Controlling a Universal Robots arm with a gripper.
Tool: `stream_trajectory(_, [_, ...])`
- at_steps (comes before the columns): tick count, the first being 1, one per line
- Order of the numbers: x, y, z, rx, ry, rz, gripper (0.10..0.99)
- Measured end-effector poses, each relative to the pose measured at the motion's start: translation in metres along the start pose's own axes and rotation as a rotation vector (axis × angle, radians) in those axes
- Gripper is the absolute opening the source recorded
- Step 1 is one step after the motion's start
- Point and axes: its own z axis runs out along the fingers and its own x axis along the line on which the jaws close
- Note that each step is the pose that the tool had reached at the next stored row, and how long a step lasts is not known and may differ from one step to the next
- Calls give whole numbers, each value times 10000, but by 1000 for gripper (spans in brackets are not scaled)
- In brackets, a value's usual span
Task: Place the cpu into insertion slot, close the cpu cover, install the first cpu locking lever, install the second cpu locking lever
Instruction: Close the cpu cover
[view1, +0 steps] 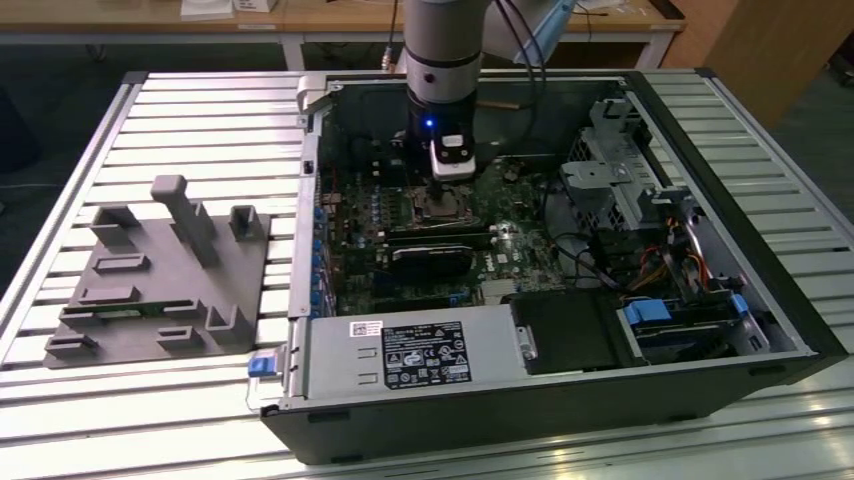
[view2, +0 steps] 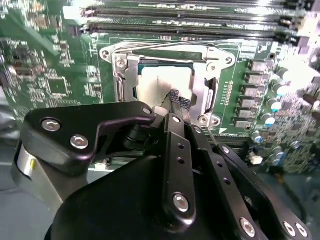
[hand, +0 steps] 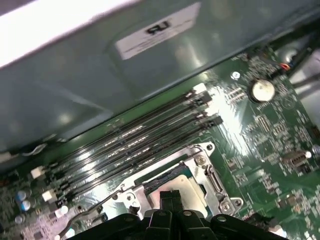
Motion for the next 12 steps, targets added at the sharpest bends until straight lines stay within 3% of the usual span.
stream_trajectory(12, [0, 0, 13, -47, 128, -2182, 106])
